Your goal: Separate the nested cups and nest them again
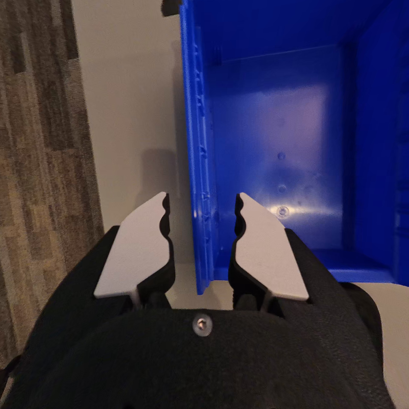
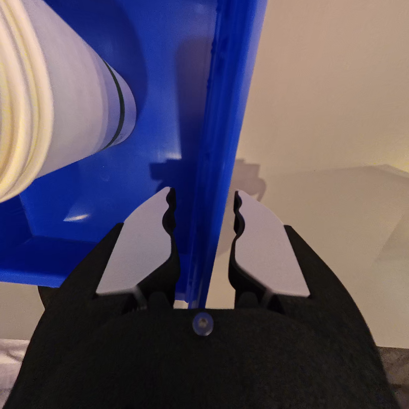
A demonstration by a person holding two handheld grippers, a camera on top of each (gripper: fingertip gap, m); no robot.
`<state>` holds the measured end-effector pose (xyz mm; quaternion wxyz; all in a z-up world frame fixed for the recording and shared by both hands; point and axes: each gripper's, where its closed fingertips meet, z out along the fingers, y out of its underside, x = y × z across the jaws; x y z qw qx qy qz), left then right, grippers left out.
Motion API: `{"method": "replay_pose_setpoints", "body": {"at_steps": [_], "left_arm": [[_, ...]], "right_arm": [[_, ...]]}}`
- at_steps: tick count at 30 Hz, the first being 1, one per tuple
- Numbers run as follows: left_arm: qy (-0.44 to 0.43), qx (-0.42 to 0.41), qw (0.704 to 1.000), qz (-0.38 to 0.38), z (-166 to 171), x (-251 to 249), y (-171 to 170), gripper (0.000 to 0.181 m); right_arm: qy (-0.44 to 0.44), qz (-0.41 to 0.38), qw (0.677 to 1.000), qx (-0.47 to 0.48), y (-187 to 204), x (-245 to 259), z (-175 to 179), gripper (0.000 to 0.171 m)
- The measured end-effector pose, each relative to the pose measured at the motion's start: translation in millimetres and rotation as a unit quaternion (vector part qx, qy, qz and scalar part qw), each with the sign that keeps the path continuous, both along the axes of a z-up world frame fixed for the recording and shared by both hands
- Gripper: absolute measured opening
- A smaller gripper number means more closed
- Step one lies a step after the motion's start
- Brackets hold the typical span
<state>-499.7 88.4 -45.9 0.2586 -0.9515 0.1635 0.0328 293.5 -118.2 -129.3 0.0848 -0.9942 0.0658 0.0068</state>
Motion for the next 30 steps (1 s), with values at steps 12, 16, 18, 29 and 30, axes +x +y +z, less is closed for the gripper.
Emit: {"method": "replay_pose_setpoints", "body": {"at_steps": [12, 16, 18, 29, 30], "left_arm": [[0.031, -0.148, 0.988, 0.02, -55, -16, 12, 0.046], [-0.036, -0.183, 0.982, 0.025, -62, 3, 7, 0.007], [-0.04, -0.186, 0.981, 0.028, -62, 4, 7, 0.006], [-0.022, -0.172, 0.985, -0.008, -63, 45, -16, 0.008], [-0.018, -0.168, 0.985, -0.016, -63, 53, -19, 0.008]], "right_arm": [[-0.01, 0.018, 0.999, -0.029, -3, 2, -4, 0.041], [0.007, 0.019, 0.999, -0.032, -4, 0, -6, 0.018], [0.035, 0.014, 0.999, -0.027, -3, -4, -6, 0.012], [0.068, 0.006, 0.997, -0.022, -2, -17, -6, 0.007], [0.066, 0.007, 0.998, -0.024, -2, -19, -6, 0.007]]}}
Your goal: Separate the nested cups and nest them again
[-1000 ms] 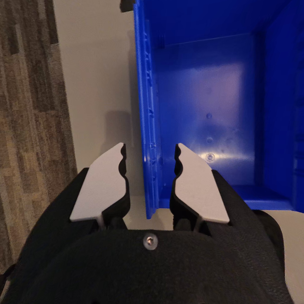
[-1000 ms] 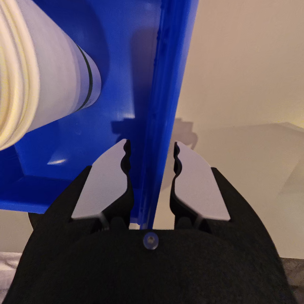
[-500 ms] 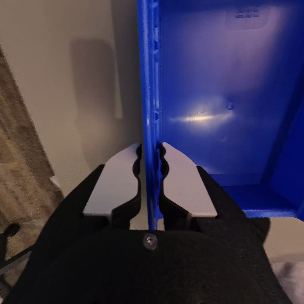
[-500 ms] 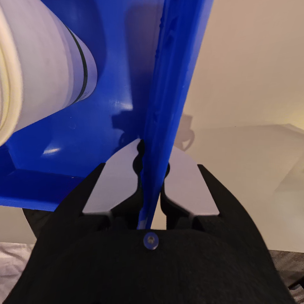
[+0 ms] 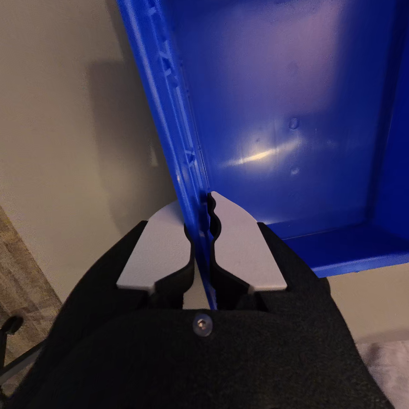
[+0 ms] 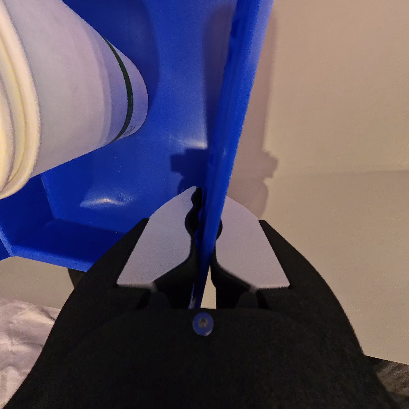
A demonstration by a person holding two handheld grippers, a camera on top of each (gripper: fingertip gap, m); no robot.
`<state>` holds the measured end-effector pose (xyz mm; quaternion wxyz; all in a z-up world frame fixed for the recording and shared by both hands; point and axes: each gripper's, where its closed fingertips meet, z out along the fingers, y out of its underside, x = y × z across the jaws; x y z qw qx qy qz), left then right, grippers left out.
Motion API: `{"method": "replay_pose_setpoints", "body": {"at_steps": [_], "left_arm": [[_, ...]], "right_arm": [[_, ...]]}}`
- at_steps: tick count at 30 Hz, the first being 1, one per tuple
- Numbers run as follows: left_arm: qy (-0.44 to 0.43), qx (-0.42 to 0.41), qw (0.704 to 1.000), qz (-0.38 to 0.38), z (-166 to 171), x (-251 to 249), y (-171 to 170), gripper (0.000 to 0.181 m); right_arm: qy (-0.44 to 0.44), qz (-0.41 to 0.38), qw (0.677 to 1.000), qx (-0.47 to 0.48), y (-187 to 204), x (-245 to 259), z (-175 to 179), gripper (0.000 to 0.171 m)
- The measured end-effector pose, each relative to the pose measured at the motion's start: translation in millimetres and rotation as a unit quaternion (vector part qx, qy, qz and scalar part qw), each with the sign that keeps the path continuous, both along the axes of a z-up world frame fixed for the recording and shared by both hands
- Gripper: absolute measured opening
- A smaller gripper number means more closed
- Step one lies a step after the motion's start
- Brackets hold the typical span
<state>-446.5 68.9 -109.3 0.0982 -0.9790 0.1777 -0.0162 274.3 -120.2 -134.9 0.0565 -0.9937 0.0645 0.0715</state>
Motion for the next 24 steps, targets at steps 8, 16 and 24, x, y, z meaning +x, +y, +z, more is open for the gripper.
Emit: {"method": "replay_pose_setpoints", "body": {"at_steps": [8, 16, 24], "left_arm": [[0.018, 0.03, 0.998, -0.055, -2, 76, -19, 0.015], [0.039, 0.059, 0.994, -0.078, -3, 132, -30, 0.017], [0.03, 0.068, 0.995, -0.071, -3, 162, -41, 0.017]], "right_arm": [[-0.001, -0.003, 1.0, 0.007, 12, -45, 1, 0.007], [-0.002, 0.04, 0.999, 0.01, 26, -83, 1, 0.009], [-0.004, 0.044, 0.999, -0.001, 37, -84, -2, 0.022]]}}
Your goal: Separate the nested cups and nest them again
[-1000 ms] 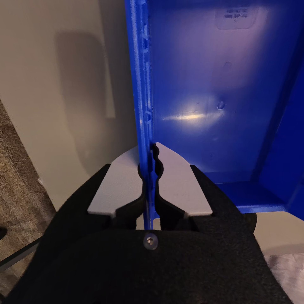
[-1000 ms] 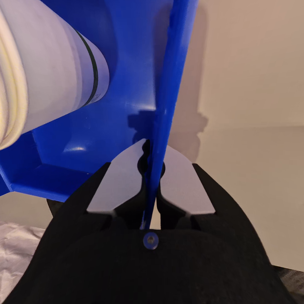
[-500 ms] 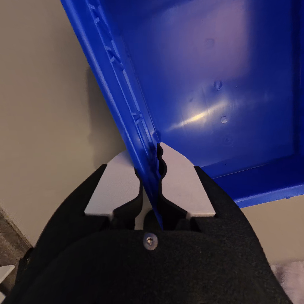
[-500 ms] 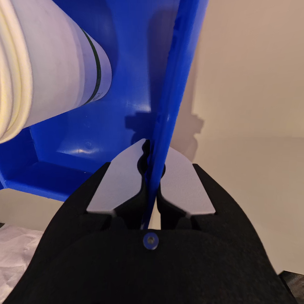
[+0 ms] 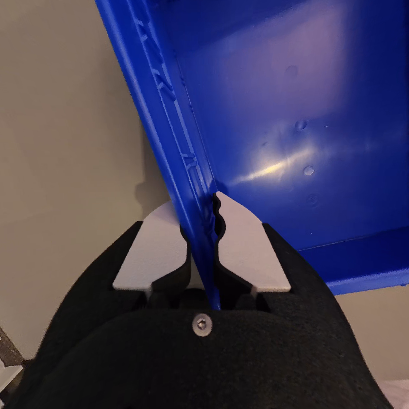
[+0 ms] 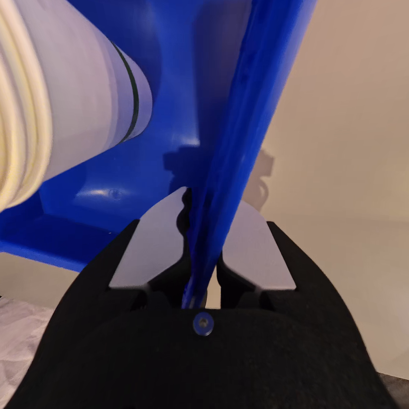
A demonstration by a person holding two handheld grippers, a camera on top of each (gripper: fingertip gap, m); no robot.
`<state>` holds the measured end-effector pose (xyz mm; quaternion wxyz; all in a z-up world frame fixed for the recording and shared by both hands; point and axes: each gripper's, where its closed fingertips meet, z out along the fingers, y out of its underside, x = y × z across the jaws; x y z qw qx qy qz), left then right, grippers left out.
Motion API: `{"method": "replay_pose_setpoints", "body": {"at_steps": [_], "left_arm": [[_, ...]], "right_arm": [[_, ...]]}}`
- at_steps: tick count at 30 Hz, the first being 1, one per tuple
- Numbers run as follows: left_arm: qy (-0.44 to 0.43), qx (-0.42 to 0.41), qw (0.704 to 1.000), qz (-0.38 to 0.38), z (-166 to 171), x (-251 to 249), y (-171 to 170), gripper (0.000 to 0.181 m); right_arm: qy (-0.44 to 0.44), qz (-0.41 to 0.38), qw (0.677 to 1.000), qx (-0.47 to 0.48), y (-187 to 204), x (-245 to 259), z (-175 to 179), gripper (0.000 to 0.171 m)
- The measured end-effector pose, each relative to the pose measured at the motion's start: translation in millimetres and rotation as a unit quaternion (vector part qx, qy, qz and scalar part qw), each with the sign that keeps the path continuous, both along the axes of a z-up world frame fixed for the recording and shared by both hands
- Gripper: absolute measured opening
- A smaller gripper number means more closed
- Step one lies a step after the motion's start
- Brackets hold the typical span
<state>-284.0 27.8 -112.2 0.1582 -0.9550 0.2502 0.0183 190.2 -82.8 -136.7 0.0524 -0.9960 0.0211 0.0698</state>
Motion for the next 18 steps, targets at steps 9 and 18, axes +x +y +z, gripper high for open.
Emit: {"method": "replay_pose_setpoints", "body": {"at_steps": [9, 18], "left_arm": [[-0.032, -0.002, 0.999, -0.03, 0, 35, -5, 0.02], [-0.14, 0.016, 0.988, -0.064, 21, 61, -9, 0.057]], "right_arm": [[0.002, -0.044, 0.999, -0.028, 6, 2, 1, 0.016], [0.017, -0.076, 0.996, -0.043, 5, 2, -2, 0.005]]}}
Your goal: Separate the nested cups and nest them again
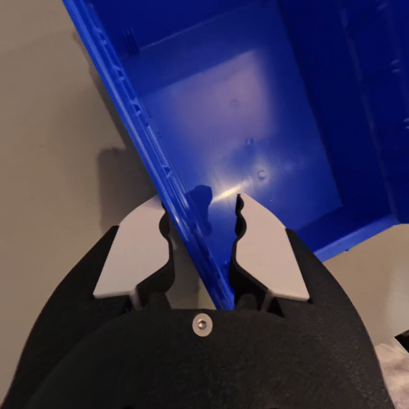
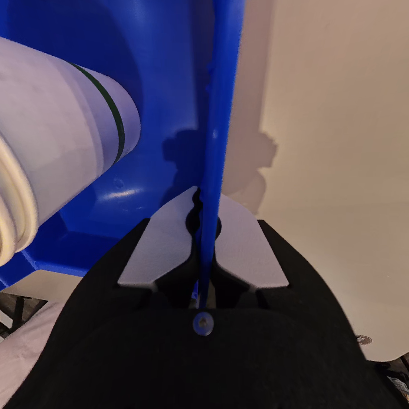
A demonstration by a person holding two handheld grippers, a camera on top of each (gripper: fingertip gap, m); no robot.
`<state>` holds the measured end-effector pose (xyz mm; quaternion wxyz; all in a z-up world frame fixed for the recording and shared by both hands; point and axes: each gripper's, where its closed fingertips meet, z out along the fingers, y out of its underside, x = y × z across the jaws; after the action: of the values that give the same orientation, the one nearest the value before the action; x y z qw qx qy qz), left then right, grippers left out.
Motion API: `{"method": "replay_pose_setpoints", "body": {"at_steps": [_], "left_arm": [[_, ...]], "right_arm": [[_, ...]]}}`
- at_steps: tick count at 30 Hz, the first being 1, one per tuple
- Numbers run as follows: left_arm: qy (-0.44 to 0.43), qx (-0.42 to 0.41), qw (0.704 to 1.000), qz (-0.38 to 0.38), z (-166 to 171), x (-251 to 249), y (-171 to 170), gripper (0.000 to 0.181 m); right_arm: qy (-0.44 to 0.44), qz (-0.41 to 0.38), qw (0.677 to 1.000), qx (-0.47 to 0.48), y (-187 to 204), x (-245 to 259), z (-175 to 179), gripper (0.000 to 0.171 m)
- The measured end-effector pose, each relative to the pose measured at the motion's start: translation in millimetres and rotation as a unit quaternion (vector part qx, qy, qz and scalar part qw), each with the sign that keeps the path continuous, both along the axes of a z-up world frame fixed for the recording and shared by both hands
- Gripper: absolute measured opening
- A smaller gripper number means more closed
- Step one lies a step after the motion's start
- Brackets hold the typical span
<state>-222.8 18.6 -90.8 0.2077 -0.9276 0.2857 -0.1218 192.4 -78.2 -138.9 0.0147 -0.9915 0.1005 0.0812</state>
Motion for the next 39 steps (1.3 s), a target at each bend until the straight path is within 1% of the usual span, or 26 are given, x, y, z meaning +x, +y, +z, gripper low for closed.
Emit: {"method": "replay_pose_setpoints", "body": {"at_steps": [2, 3, 6, 10, 14, 18, 21, 23, 25, 26, 27, 28, 30, 34, 39], "left_arm": [[-0.003, 0.019, 1.0, -0.01, 11, -3, -2, 0.067], [-0.001, 0.031, 0.999, -0.014, 17, -6, -2, 0.067], [-0.008, 0.067, 0.997, -0.021, 40, -14, -2, 0.077], [-0.019, 0.126, 0.992, -0.024, 88, -32, 5, 0.078], [-0.037, 0.162, 0.986, -0.017, 137, -44, 24, 0.074], [-0.04, 0.17, 0.985, -0.013, 162, -59, 43, 0.074], [-0.076, 0.178, 0.981, 0.003, 167, -74, 52, 0.069], [-0.109, 0.177, 0.978, 0.017, 158, -83, 56, 0.066], [-0.122, 0.165, 0.979, 0.01, 143, -91, 60, 0.06], [-0.117, 0.152, 0.981, 0.01, 139, -97, 63, 0.063], [-0.117, 0.148, 0.982, 0.025, 137, -105, 68, 0.07], [-0.121, 0.151, 0.98, 0.04, 137, -114, 73, 0.068], [-0.138, 0.154, 0.976, 0.06, 139, -128, 76, 0.065], [-0.148, 0.15, 0.974, 0.087, 141, -156, 72, 0.065], [-0.166, 0.188, 0.96, 0.127, 161, -189, 64, 0.064]], "right_arm": [[-0.001, 0.003, 1.0, 0.0, 0, 2, 0, 0.005], [-0.001, 0.002, 1.0, -0.001, 0, 4, 0, 0.005], [0.002, 0.007, 1.0, 0.0, 1, 7, 0, 0.005], [0.005, 0.029, 1.0, 0.003, 1, 11, 0, 0.005], [0.008, 0.055, 0.998, 0.006, 0, 20, 0, 0.005], [0.016, 0.057, 0.998, 0.003, -4, 27, 0, 0.005], [0.022, 0.059, 0.998, -0.003, -7, 28, 3, 0.005], [0.026, 0.059, 0.998, -0.004, -8, 29, 6, 0.005], [0.026, 0.059, 0.998, 0.001, -7, 31, 11, 0.005], [0.025, 0.056, 0.998, 0.005, -6, 32, 15, 0.005], [0.027, 0.055, 0.998, 0.006, -5, 33, 20, 0.005], [0.029, 0.054, 0.998, 0.006, -4, 32, 26, 0.004], [0.025, 0.056, 0.998, 0.01, 0, 32, 41, 0.005], [0.007, 0.069, 0.997, 0.016, 13, 20, 84, 0.005], [-0.009, 0.111, 0.993, 0.033, 40, -26, 138, 0.005]]}}
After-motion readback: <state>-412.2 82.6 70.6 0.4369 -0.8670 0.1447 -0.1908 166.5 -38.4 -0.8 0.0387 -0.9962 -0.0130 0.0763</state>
